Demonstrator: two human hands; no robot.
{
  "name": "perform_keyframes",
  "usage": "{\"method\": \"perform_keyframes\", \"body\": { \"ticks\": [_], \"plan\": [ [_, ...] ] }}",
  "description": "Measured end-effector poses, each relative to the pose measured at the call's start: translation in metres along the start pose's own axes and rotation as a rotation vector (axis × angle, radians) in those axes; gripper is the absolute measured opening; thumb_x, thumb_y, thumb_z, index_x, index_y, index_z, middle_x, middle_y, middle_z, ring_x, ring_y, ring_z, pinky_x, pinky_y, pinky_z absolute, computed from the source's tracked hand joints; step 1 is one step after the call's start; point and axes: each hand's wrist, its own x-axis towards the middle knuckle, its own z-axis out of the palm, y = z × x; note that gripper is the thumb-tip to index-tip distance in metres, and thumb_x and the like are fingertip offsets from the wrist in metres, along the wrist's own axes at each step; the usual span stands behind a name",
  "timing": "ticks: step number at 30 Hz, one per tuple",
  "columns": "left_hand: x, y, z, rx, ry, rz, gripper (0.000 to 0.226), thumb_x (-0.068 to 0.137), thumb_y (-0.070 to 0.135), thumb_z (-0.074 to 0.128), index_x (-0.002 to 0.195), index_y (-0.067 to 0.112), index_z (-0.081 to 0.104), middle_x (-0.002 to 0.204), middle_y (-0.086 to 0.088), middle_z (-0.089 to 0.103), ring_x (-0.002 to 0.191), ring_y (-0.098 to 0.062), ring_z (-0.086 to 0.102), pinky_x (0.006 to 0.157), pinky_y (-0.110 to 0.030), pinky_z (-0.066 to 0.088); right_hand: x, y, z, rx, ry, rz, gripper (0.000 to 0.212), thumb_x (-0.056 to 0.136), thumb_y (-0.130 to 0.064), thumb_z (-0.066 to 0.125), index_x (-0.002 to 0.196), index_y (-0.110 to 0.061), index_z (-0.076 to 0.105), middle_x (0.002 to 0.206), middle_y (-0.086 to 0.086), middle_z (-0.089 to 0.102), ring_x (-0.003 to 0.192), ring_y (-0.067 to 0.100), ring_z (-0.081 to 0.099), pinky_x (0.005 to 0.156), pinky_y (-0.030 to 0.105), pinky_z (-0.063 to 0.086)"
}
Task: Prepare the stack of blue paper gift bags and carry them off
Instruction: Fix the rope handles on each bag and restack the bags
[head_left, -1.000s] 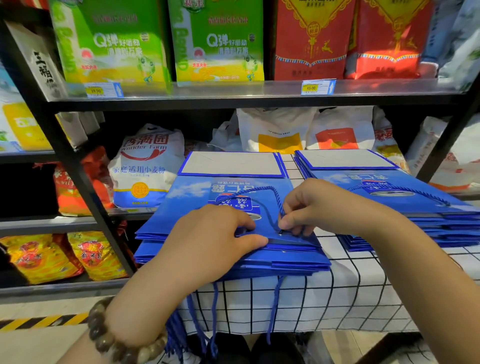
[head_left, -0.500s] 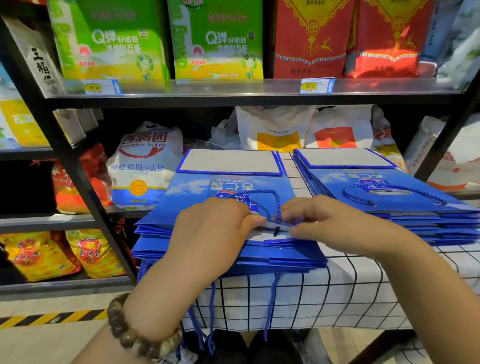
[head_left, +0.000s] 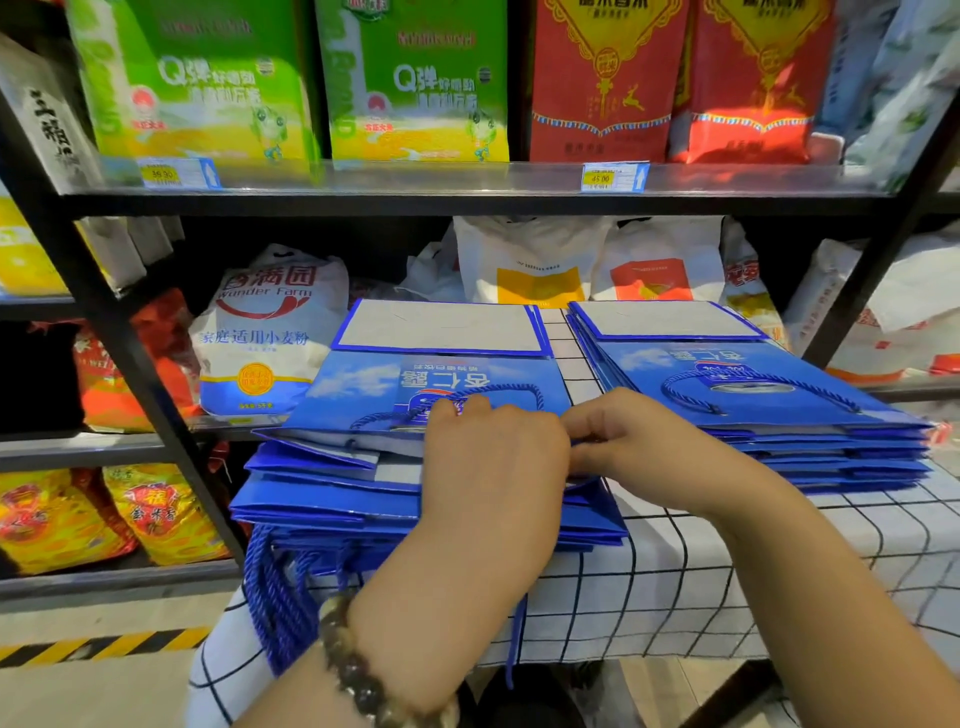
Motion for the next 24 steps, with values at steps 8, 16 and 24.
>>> {"method": "perform_keyframes", "body": {
  "ticks": [8, 16, 24],
  "plan": [
    [-0.001, -0.006, 0.009, 0.075, -0.028, 0.145, 0.025, 0.094, 0.016, 0.038, 0.116, 0.016, 0.049, 0.114, -0.005, 0.053, 0.105, -0.025, 0.051, 0.084, -0.033, 0.032, 0.004, 0.006, 0.003, -0.018, 0.137, -0.009, 0.019, 0.084, -0.003, 0.060, 0.094, -0.012, 0.074, 0.085, 0.000, 0.072, 0.081, 0.013, 0.065, 0.084, 0.034, 0.051],
    [0.015, -0.032, -0.003, -0.506, -0.019, 0.012, 0.016, 0.098, 0.033, 0.037, 0.106, 0.025, 0.046, 0.091, 0.001, 0.057, 0.084, -0.020, 0.051, 0.069, -0.033, 0.039, 0.004, 0.005, 0.007, 0.072, 0.275, 0.025, 0.023, 0.076, -0.004, 0.071, 0.065, -0.023, 0.062, 0.074, 0.001, 0.070, 0.072, 0.015, 0.065, 0.073, 0.026, 0.053],
    [0.046, -0.031, 0.006, -0.586, -0.151, -0.021, 0.026, 0.080, 0.034, 0.069, 0.102, 0.028, 0.056, 0.076, 0.013, 0.046, 0.088, -0.016, 0.051, 0.081, -0.033, 0.045, -0.002, 0.006, 0.015, 0.050, 0.320, 0.010, 0.023, 0.070, -0.008, 0.077, 0.061, -0.022, 0.062, 0.071, -0.004, 0.067, 0.071, 0.012, 0.064, 0.075, 0.029, 0.054]
  ]
}}
